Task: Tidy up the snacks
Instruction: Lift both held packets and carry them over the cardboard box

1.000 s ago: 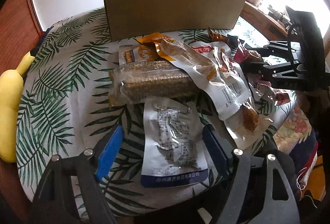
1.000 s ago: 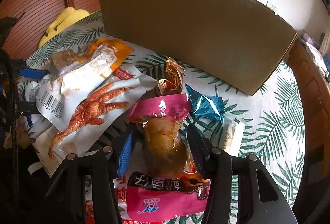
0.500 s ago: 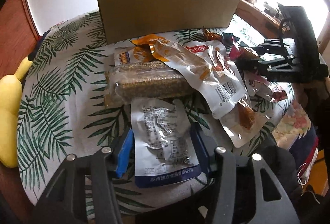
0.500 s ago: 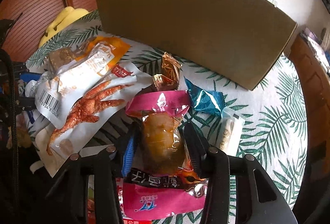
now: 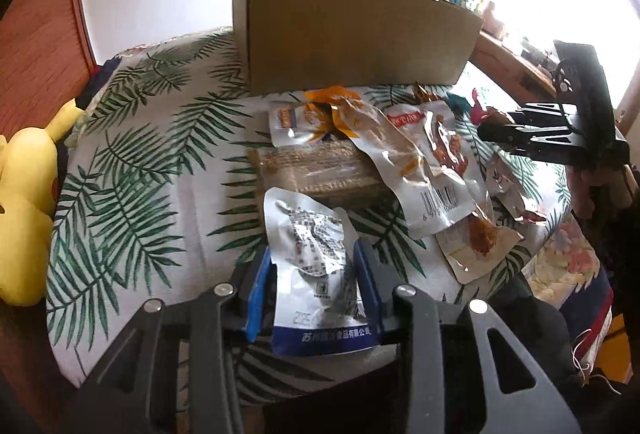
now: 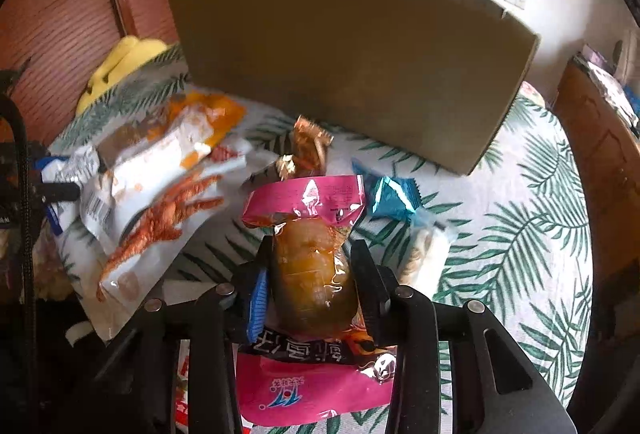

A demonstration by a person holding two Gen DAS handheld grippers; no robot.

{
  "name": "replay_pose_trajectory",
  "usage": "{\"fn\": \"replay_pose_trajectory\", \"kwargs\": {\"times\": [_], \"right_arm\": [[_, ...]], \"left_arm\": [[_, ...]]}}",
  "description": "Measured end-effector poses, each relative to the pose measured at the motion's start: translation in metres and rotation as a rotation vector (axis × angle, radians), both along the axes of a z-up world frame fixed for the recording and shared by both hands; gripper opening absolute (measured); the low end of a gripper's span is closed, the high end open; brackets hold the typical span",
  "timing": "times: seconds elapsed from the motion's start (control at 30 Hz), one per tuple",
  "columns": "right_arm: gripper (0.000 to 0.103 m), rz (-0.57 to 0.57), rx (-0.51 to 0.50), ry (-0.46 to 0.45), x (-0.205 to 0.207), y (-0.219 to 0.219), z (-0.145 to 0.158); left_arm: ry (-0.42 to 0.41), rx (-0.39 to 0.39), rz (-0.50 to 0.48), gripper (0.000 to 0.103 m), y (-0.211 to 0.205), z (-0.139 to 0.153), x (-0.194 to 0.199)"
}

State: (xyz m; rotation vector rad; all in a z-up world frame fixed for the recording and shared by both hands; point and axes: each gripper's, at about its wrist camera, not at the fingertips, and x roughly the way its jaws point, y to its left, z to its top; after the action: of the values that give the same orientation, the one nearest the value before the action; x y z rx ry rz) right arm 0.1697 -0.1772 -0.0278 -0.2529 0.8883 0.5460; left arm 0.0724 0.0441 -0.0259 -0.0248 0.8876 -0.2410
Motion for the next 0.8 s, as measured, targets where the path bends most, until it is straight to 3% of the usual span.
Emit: {"fn": "replay_pose_trajectory", "kwargs": {"times": [0.47, 0.8], "right_arm": [[0.038, -0.035, 0.081, -0.092, -0.010, -0.012, 0.036], [0.038, -0.053, 0.103, -0.138, -0.007, -0.007, 0.054]], "left_arm": [[-0.136, -0.073, 0.036, 0.037, 0.009, 0.049, -0.015], [-0.228, -0.078, 0.000, 0.037, -0.003, 0.090, 0.008]]}}
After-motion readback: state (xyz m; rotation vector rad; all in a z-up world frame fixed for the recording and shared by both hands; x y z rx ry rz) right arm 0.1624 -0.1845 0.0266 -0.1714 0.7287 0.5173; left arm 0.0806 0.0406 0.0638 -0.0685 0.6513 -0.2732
